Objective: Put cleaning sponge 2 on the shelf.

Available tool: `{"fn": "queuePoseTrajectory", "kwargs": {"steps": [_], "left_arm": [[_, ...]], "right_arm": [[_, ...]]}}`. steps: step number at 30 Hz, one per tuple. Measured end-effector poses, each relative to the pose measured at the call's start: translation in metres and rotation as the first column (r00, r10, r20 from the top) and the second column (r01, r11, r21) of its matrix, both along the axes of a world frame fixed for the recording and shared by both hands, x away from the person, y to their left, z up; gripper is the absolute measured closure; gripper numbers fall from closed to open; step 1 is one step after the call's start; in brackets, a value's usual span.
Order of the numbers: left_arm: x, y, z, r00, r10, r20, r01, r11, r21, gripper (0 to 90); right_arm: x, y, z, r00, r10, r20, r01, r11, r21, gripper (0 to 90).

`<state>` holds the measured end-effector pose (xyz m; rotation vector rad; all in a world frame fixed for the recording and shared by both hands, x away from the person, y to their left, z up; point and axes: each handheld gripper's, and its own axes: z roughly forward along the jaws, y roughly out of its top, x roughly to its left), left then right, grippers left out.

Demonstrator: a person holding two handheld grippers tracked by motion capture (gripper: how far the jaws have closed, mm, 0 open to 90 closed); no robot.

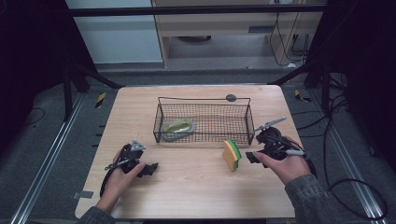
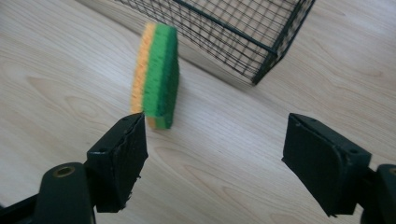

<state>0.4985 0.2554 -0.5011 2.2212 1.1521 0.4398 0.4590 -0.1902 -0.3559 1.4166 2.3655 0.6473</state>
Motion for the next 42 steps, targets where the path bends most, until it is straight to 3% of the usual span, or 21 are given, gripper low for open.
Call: {"fn": "queuePoseTrajectory", "kwargs": {"steps": [4, 10, 23, 42], "left_arm": [[0.0, 0.002, -0.004, 0.9991, 0.003, 0.042, -0.001, 0.9994, -0.034, 0.0], [0.001, 0.005, -0.008, 0.9963, -0.021, 0.083, 0.026, 0.9979, -0.059, 0.0], [0.003, 0.005, -0.008, 0.9963, -0.026, 0.082, 0.031, 0.9977, -0.059, 0.0], [0.005, 0.006, -0.008, 0.9963, -0.031, 0.08, 0.036, 0.9978, -0.056, 0.0]], "right_arm": [[0.003, 0.006, 0.014, 0.9999, 0.009, -0.006, -0.009, 0.9999, 0.006, 23.3], [0.012, 0.021, 0.017, 0.9993, 0.031, -0.023, -0.03, 0.9994, 0.019, 24.5], [0.03, 0.053, 0.009, 0.9952, 0.074, -0.064, -0.073, 0.9972, 0.015, 25.5], [0.054, 0.065, -0.046, 0.987, 0.023, -0.159, -0.026, 0.9995, -0.017, 37.9]]}}
